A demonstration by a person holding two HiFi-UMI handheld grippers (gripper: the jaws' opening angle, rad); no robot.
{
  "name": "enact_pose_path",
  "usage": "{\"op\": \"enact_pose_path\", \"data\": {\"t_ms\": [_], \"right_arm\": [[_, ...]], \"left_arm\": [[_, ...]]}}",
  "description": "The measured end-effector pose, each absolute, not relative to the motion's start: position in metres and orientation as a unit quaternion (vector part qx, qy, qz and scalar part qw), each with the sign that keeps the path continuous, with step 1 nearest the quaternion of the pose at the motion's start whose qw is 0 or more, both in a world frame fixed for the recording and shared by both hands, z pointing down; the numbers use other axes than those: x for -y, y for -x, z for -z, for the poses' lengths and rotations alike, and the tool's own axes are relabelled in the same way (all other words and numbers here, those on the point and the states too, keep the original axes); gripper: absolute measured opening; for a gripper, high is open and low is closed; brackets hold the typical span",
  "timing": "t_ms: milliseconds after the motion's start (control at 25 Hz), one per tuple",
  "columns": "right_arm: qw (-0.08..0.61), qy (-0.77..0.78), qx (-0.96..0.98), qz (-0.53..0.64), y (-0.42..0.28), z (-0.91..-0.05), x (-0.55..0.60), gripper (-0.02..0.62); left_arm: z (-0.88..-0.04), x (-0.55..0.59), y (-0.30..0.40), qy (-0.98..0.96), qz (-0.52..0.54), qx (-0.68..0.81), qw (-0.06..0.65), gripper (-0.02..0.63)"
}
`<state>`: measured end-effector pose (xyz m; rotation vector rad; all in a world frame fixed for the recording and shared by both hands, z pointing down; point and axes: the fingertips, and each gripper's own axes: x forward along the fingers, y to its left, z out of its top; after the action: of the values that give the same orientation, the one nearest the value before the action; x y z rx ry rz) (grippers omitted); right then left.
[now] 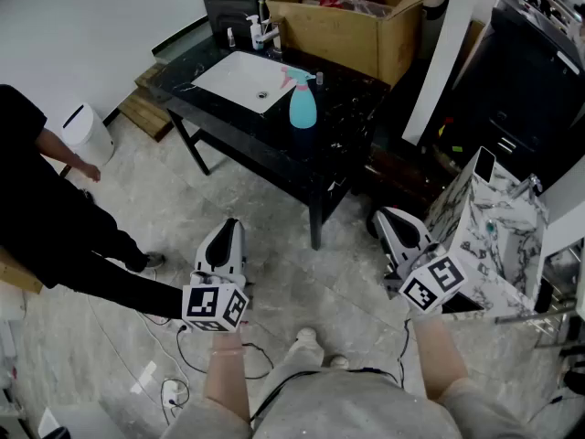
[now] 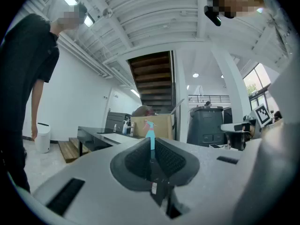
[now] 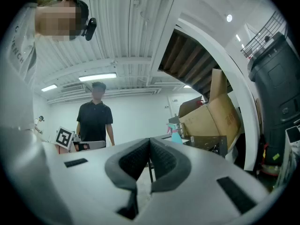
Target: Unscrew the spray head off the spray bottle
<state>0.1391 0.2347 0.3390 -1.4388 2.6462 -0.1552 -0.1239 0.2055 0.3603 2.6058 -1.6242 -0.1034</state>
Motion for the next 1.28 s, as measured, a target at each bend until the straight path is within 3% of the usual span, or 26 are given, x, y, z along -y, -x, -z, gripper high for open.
{"op": "enact_pose_path", "data": {"t_ms": [440,1000,1280], "right_arm": [[0.062,0.514,-0.854,0.051,-0.130,-0.346,-0.183,0.003],[0.045,0.496,-0.865,0.062,-0.145,-0.371,-0.061,0.004],[0.034,0.443,-0.893,0.069,-0.140,-0.382,0.020,0.005]], "left_arm": [[-0.379,-0.138,0.144,-0.871,0.007,0.490,0.031,0.031],[-0.391,-0.035,0.109,-0.887,0.039,0.457,0.051,0.035],[-0.399,0.031,0.060,-0.906,0.041,0.418,0.055,0.178]]}}
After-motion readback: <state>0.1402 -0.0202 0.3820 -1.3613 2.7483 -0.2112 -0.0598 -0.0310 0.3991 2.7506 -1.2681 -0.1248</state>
